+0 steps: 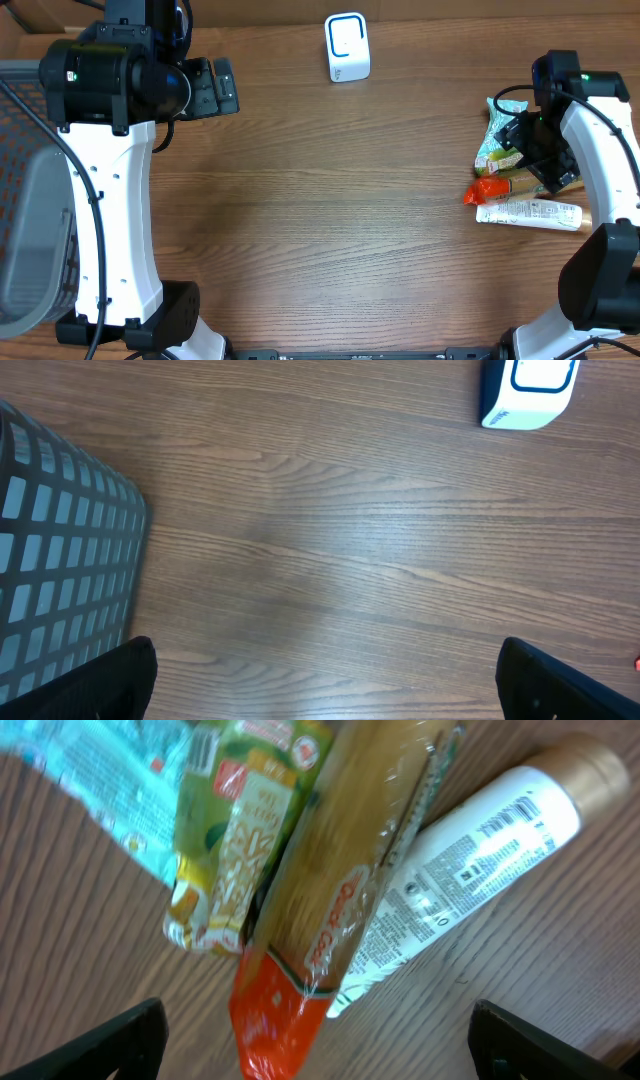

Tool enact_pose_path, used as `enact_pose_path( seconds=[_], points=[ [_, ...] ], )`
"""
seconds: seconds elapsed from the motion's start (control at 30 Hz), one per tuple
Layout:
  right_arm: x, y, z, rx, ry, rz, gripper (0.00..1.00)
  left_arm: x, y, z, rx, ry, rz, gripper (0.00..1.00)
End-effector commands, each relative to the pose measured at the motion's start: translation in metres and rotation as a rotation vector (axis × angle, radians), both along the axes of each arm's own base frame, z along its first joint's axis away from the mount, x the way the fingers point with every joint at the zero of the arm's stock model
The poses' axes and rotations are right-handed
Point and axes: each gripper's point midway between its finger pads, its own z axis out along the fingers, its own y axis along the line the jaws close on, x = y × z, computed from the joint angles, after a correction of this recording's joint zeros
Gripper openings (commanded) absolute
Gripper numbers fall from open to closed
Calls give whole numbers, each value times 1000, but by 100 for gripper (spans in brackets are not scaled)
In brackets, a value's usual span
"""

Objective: Scan the item barcode
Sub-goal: 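Lower the spaghetti pack onto the pile and open the right gripper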

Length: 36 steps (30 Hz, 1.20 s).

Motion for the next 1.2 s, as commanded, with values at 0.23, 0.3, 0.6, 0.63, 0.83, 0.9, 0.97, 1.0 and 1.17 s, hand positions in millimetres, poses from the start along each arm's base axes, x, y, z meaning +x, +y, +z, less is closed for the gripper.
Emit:
enact_pose_path(
  seconds=[0.23, 0.3, 0.6, 0.63, 0.83, 0.9, 0.97, 1.0, 1.17],
  points=[
    [16, 64, 95, 101, -253, 454, 96, 1, 2, -1, 18, 4, -10, 100],
    [10, 82, 115, 105, -296, 556, 96, 1, 2, -1, 18, 4, -10, 100],
    [-17, 122, 155, 111, -379, 704, 100, 1, 2, -1, 18, 4, -10, 100],
    [-17, 123, 155, 111, -379, 707, 100, 1, 2, -1, 18, 4, -10, 100],
    [-16, 123, 155, 111, -379, 706, 100, 1, 2, -1, 18, 4, -10, 100],
    [-16, 123, 155, 111, -379, 707, 100, 1, 2, -1, 18, 4, -10, 100],
    [-16, 123, 155, 111, -379, 707, 100, 1, 2, -1, 18, 4, -10, 100],
    [-16, 123, 155, 111, -379, 707, 100, 1, 2, -1, 18, 4, -10, 100],
    [-16, 123, 155, 111, -379, 707, 100, 1, 2, -1, 18, 4, -10, 100]
  ],
)
